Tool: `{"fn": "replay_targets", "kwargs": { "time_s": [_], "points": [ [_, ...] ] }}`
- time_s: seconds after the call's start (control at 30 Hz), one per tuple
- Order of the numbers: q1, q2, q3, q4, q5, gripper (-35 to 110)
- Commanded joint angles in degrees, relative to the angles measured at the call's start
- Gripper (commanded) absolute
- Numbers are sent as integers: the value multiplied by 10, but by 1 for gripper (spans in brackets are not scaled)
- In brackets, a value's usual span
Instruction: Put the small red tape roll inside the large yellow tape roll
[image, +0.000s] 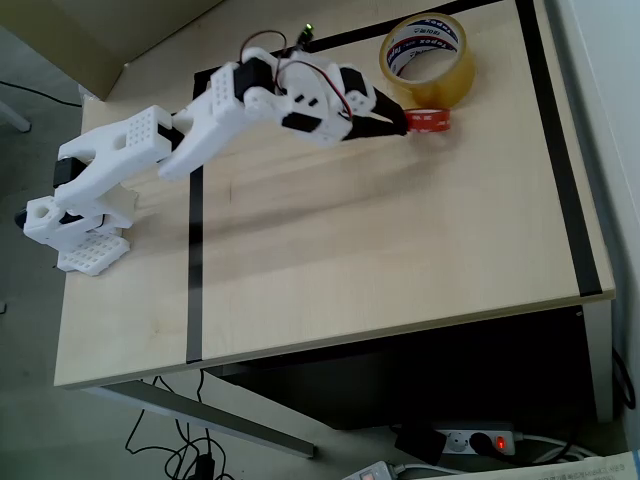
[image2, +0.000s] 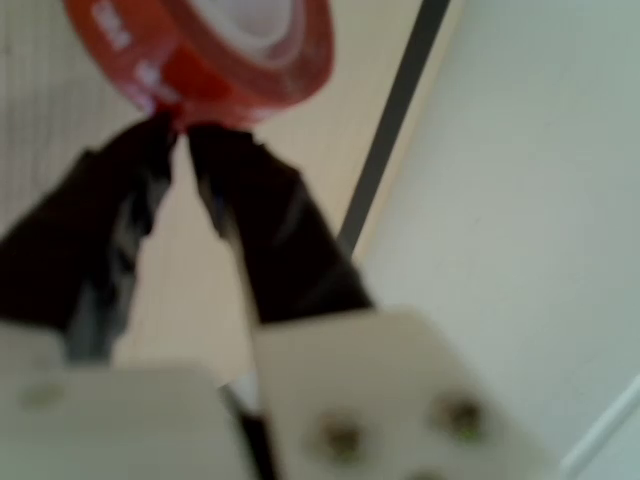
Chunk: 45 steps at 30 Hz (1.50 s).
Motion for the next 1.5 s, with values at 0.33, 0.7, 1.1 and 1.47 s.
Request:
{"fn": "replay_targets", "kwargs": {
  "time_s": [0.33, 0.7, 1.1, 1.47],
  "points": [
    [-17, 162, -25, 27, -4, 0],
    [-8, 3, -31, -163, 4, 0],
    [4, -38, -22, -128, 18, 0],
    [-11, 11, -31, 127, 57, 0]
  ]
}}
